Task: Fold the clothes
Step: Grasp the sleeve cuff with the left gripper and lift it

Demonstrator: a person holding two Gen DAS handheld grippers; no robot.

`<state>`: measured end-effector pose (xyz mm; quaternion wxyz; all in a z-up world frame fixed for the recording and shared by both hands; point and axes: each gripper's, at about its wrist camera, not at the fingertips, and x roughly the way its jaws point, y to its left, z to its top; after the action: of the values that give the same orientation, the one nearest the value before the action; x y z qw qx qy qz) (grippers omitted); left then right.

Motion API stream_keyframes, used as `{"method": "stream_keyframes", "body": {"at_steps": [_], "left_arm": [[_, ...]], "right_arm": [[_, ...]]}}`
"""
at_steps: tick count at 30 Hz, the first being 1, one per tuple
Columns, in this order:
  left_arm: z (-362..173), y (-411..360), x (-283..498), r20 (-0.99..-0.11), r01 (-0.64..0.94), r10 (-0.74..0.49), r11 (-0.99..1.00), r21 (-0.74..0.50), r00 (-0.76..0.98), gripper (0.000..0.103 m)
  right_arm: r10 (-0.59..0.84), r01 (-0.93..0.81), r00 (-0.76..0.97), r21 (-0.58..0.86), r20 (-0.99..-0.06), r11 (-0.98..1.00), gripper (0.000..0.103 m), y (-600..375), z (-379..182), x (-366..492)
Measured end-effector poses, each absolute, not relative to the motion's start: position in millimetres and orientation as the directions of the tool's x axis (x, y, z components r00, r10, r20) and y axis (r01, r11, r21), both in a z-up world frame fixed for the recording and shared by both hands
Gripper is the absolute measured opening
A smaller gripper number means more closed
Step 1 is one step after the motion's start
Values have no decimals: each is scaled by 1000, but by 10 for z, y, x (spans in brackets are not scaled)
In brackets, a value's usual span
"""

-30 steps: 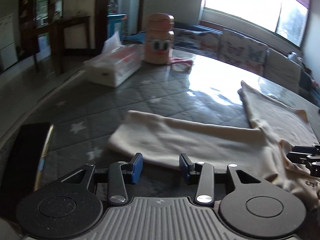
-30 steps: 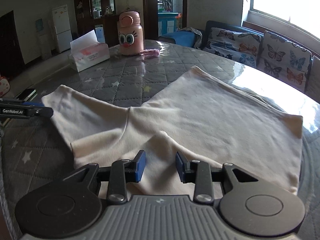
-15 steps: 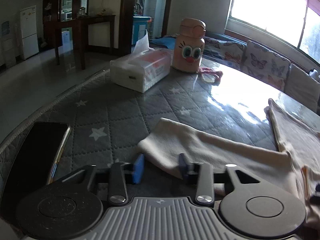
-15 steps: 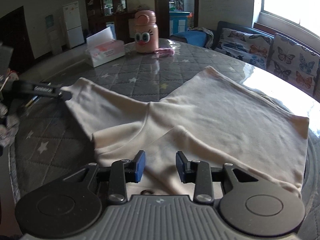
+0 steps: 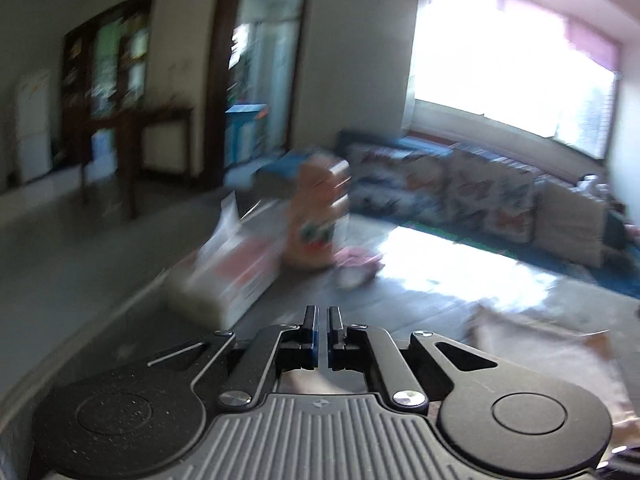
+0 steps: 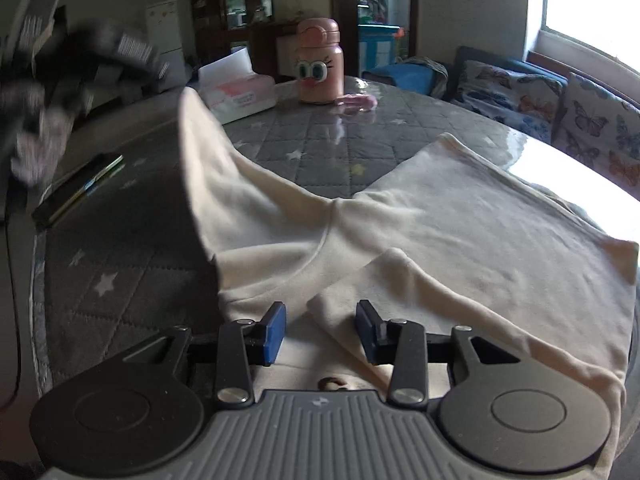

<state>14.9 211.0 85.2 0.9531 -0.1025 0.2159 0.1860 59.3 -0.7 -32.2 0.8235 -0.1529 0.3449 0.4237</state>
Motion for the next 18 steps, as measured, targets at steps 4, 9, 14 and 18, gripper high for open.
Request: {"method": "stream_keyframes", "body": {"at_steps": [4, 9, 14, 18], "left_arm": [[1103, 1749, 209, -383, -272, 212, 956, -109, 899, 4], [1135, 1553, 243, -381, -223, 175, 971, -88, 908, 5], [821, 1716, 263, -478, -342, 271, 937, -68, 836, 7], [485, 1976, 165, -557, -444, 338, 894, -62, 758, 14]], "right_arm": [[604, -800, 407, 51, -685, 597, 40, -89, -264, 568], [604, -774, 437, 63, -667, 630, 40, -298, -167, 573], [595, -756, 450, 71, -667, 651, 46, -424, -181, 602], [590, -752, 443, 78, -675, 654, 46, -435, -232, 624]]}}
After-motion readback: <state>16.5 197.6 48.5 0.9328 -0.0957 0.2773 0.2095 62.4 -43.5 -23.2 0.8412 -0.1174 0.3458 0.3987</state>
